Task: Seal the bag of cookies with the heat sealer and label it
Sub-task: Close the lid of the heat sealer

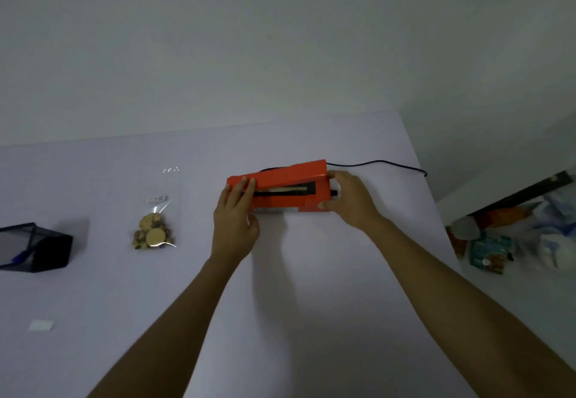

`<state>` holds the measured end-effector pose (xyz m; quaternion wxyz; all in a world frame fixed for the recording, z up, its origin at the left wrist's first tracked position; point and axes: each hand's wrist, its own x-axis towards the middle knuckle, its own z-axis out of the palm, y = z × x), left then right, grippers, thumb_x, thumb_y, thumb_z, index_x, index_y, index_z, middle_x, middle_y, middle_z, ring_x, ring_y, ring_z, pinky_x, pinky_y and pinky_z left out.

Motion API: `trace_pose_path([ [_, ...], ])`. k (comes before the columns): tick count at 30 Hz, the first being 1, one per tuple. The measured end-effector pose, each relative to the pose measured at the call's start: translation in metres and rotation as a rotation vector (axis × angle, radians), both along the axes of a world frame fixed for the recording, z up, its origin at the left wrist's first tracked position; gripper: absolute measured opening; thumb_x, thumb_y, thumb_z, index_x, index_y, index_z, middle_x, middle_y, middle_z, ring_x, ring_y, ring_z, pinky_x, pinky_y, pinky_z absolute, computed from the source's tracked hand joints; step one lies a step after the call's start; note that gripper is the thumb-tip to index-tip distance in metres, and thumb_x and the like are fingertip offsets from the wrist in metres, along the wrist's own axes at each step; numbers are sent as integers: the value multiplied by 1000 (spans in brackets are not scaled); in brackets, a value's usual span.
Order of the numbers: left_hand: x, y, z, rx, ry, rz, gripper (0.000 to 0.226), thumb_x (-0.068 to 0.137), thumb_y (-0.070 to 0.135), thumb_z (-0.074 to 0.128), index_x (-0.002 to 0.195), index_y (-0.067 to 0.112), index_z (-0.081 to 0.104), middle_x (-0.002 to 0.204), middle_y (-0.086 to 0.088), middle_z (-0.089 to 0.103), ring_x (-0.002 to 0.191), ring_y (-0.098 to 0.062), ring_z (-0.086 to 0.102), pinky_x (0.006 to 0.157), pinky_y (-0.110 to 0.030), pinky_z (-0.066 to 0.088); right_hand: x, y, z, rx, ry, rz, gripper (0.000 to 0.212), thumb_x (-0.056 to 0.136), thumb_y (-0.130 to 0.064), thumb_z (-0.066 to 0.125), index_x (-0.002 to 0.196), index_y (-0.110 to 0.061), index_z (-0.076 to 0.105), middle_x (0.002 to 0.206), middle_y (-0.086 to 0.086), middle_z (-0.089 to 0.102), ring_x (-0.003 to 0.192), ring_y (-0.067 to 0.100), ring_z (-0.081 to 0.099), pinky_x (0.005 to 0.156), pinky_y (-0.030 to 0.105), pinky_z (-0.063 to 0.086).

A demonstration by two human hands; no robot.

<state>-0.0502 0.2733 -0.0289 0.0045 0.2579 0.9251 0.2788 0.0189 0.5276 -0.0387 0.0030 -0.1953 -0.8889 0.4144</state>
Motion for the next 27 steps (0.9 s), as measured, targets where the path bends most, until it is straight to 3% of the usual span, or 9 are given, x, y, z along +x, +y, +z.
trace_pose_path([
  [6, -37, 5, 4, -32, -5, 37, 66, 77, 10, 51, 142, 16, 41, 147, -7, 42, 135, -38, 33, 105, -52, 37, -43, 0, 8, 9, 1, 21, 79, 64, -15, 86, 134, -10, 49, 134, 11, 54, 121, 25, 52, 100, 34, 42],
  [14, -58, 9, 7, -107, -29, 44, 66, 81, 5, 57, 143, 18, 39, 149, -6, 37, 138, -37, 27, 104, -56, 35, -67, 2, 7, 31, -32, 30, 80, 62, -15, 87, 133, -9, 49, 134, 11, 54, 121, 26, 52, 102, 39, 44],
  [22, -55, 7, 13, -137, -71, 8, 70, 84, 8, 56, 147, 19, 29, 154, -5, 29, 141, -36, 22, 108, -55, 29, -41, -18, -1, 39, -31, -137, 85, 69, -24, 84, 140, -15, 37, 135, 9, 52, 123, 28, 48, 102, 46, 43],
  [27, -46, -6, 22, -70, -47, -23, 73, 84, 3, 53, 149, 15, 23, 155, -7, 25, 142, -34, 23, 113, -50, 28, 0, -61, -4, 185, -92, -215, 77, 75, -29, 79, 138, -11, 39, 131, 12, 54, 121, 30, 49, 100, 46, 45],
])
